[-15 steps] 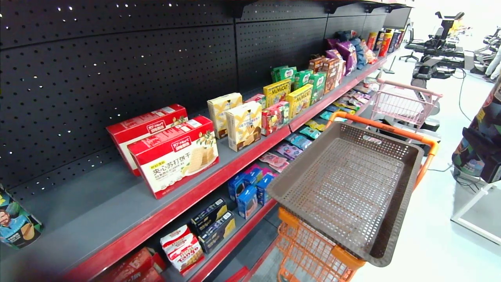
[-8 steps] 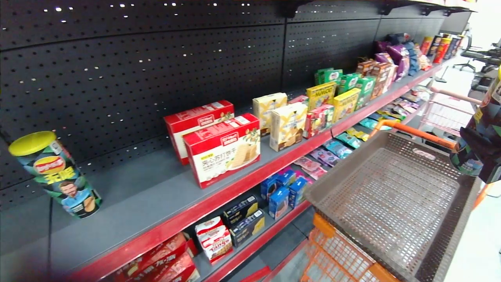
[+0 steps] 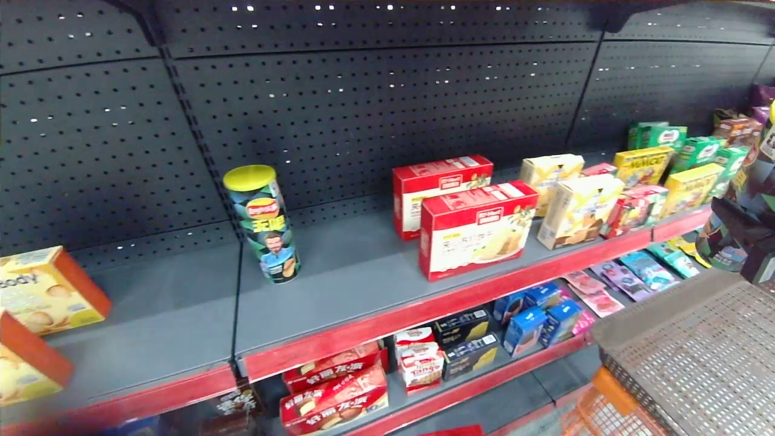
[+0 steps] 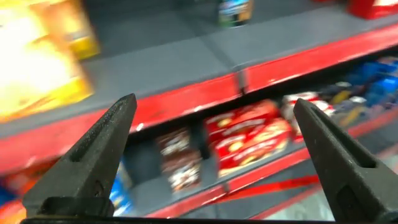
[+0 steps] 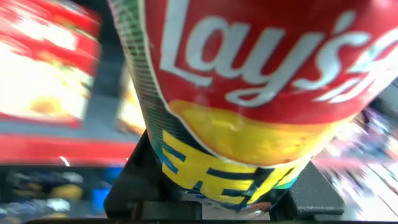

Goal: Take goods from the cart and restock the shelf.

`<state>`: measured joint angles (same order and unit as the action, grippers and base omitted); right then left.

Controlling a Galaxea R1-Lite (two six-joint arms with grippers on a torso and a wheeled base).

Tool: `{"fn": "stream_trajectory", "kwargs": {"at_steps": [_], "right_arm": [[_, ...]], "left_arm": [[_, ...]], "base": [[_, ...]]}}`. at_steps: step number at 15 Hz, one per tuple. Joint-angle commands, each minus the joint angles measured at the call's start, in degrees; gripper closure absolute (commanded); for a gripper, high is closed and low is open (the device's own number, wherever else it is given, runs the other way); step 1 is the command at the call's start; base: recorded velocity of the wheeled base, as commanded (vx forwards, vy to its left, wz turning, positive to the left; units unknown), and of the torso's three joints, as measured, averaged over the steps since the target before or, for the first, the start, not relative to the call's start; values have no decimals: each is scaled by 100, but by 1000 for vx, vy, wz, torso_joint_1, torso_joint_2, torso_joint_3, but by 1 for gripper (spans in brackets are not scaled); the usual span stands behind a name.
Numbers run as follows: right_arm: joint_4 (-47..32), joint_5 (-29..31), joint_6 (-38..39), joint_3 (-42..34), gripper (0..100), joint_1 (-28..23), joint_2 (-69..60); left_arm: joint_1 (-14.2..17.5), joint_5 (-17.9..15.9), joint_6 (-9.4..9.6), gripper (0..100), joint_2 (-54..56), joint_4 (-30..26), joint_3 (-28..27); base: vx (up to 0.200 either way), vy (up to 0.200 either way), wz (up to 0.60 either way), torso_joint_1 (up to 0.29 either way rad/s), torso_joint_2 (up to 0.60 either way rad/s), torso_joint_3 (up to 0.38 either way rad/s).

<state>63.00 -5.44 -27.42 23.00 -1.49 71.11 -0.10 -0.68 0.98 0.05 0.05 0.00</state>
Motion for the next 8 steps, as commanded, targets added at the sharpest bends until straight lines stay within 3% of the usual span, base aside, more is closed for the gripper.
{"fn": "stream_trajectory", "kwargs": {"at_steps": [1,2,3,7,8], "right_arm": [[10,-1,-1,-6,100,-1,8],[2,-1,-1,-6,100,-1,8],[2,-1,-1,2,100,-1,8],[2,-1,8,-24,100,-45,8],[10,-1,8,-15,100,-45,8]], "left_arm": [[1,-2,-1,0,-5,4,0],[1,-2,-1,0,-5,4,0],[1,-2,-1,0,-5,4,0],[1,-2,8,0,-5,4,0],[1,-2,8,0,-5,-5,0]], "base": [[0,0,600,-2,-2,7],[0,0,600,7,2,-2],[-200,0,600,7,2,2],[0,0,600,0,-1,2],[0,0,0,0,0,0]]}}
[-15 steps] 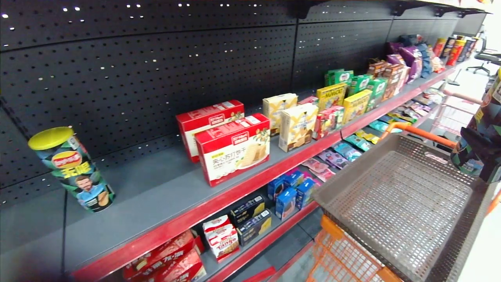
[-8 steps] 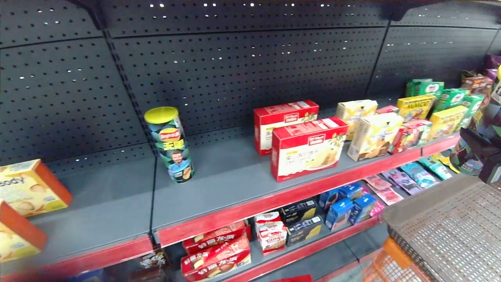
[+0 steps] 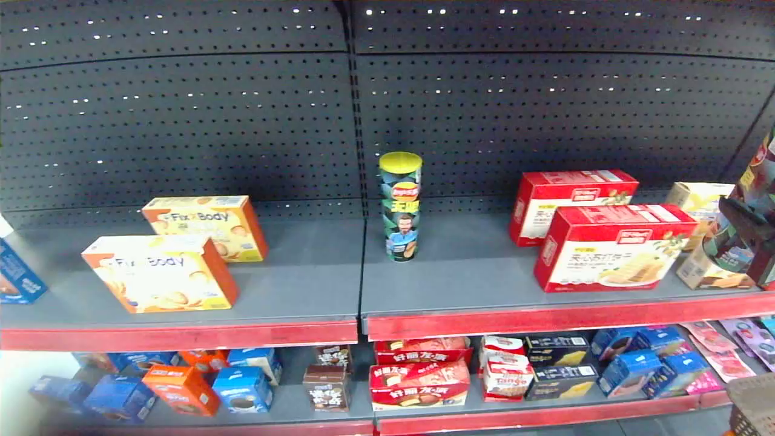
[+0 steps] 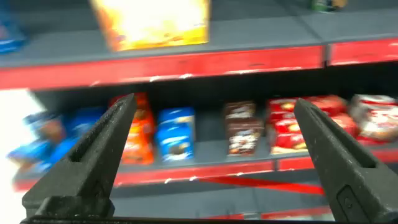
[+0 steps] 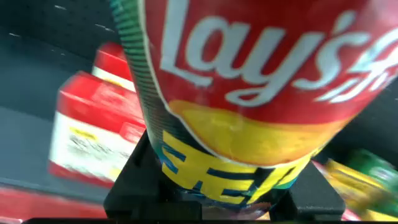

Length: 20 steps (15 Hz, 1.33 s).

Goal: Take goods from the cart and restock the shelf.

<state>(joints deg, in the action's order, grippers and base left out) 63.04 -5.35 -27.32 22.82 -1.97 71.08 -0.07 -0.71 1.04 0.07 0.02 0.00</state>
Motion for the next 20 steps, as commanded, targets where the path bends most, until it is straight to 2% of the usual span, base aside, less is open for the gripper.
{"fn": "stream_trajectory", "kwargs": {"at_steps": [1,10,12,13,14,15,17,18,20], "right_arm": [[7,-10,-1,-6,100,-5,11],[-2,17,51,56,100,-172,-33],[-81,34,579,126,100,-470,-270],[-125,157,781,100,100,-532,-393],[-292,597,825,82,100,-532,-578],[-600,1045,851,100,100,-488,-833],[-1347,1291,1018,179,100,-514,-1316],[-2340,1484,1044,293,100,-585,-1967],[-3474,1687,1053,539,100,-611,-2608]], "left_arm": [[-1,-8,2,0,-7,6,0],[-1,0,-7,0,-7,6,0],[-1,0,-7,0,-7,6,0],[-1,0,2,0,-7,-2,0],[-1,-8,19,0,-7,6,0],[-1,-26,63,0,-7,6,0],[-1,-52,107,0,-16,6,-9],[-37,-52,116,0,-130,6,-9],[-160,-96,125,0,-376,15,-62]], "base": [[0,0,0,0,0,0],[0,0,0,0,0,0],[0,0,0,0,0,0],[0,0,0,0,0,0],[0,0,0,0,0,0],[0,0,0,0,0,0],[0,0,0,0,0,0],[0,0,0,0,0,0],[0,0,0,0,0,0]]}}
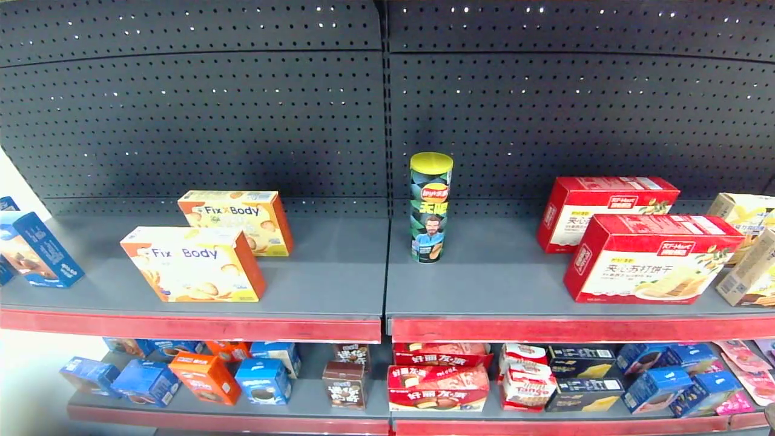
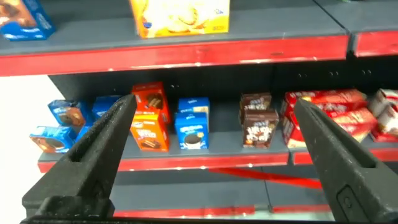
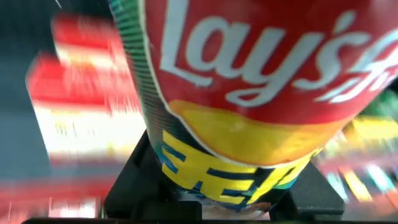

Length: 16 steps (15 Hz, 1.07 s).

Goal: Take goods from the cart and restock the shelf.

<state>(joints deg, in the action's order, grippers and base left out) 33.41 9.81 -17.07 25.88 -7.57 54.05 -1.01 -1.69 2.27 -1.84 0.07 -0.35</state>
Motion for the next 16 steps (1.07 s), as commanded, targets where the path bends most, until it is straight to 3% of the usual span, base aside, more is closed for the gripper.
{"fn": "stream_trajectory", "kwargs": {"at_steps": [1,4,5,6,8,10,13,16], "right_arm": [[-1847,319,19,646,100,-96,-1538],[-4247,302,19,1437,100,-403,-2531],[-4528,311,19,1552,100,-429,-2619],[-4862,311,19,1789,100,-500,-2786],[-4985,311,28,1912,100,-702,-2909],[-4994,319,28,1859,100,-860,-3032],[-5064,311,28,1683,100,-1089,-3278],[-5134,311,28,1710,100,-1071,-3287]], "left_arm": [[-224,-156,-7,0,-932,10,-773],[-409,-200,19,0,-2901,274,-2030],[-567,-217,19,0,-3182,397,-2171],[-795,-455,19,0,-3613,511,-2364],[-866,-727,160,0,-4246,520,-2619],[-830,-718,151,0,-4667,520,-2760],[-532,-736,160,0,-4922,485,-2724],[-611,-736,221,0,-5195,520,-3129]], "base": [[0,0,0,0,0,0],[0,0,0,0,0,0],[0,0,0,0,0,0],[0,0,0,0,0,0],[0,0,0,0,0,0],[0,0,0,0,0,0],[0,0,0,0,0,0],[0,0,0,0,0,0]]}}
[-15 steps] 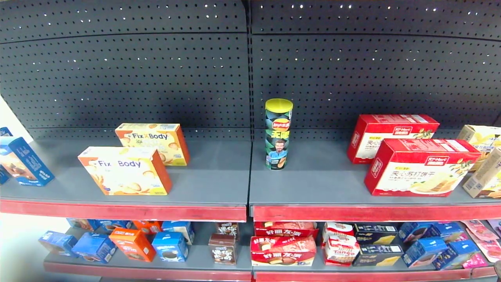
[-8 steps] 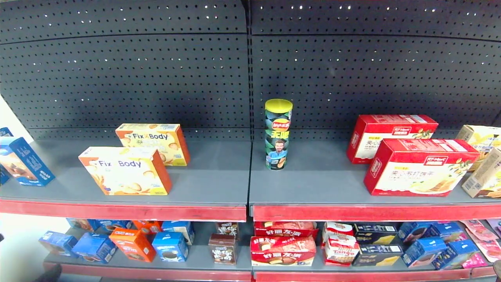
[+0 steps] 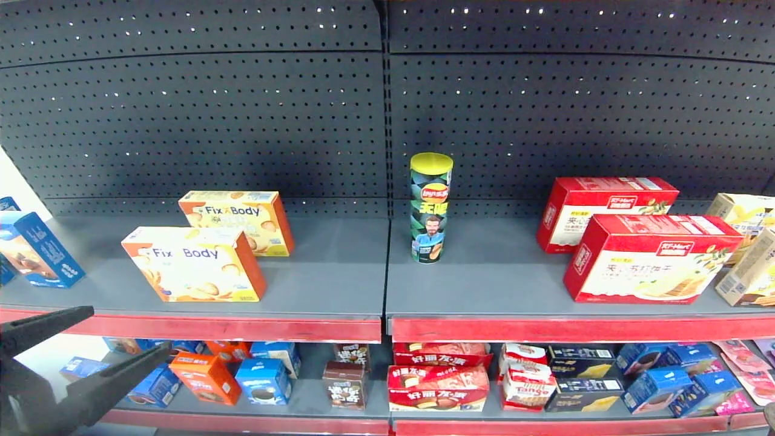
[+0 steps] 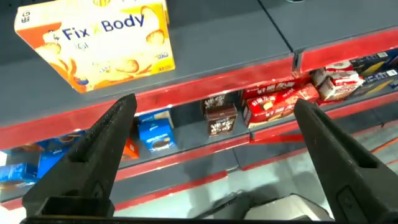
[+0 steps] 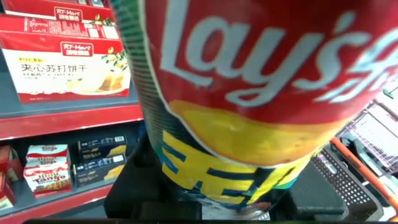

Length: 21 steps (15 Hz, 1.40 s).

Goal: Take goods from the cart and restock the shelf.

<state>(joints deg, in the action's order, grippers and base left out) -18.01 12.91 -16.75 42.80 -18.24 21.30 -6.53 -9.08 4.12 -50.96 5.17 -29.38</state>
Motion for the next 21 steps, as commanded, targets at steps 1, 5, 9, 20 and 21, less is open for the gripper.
{"fn": "stream_trajectory", "kwargs": {"at_steps": [1,5,9,20,21], "right_arm": [[8,-8,-4,27,100,-4,-12],[43,-8,-13,27,100,22,-3],[43,-17,-13,-17,100,31,-3],[52,36,-39,-220,100,-4,-73],[52,36,-39,-237,100,-22,-108]], "left_arm": [[-111,21,63,0,-318,10,-288],[-138,3,98,0,-354,-25,-235],[-146,3,124,0,-336,-25,-173],[-1641,-516,344,0,-1707,503,-701],[-1667,-516,326,0,-2059,529,-1052]], "base": [[0,0,0,0,0,0],[0,0,0,0,0,0],[150,0,0,-1,-1,1],[0,0,0,0,0,0],[0,0,0,0,0,0]]}}
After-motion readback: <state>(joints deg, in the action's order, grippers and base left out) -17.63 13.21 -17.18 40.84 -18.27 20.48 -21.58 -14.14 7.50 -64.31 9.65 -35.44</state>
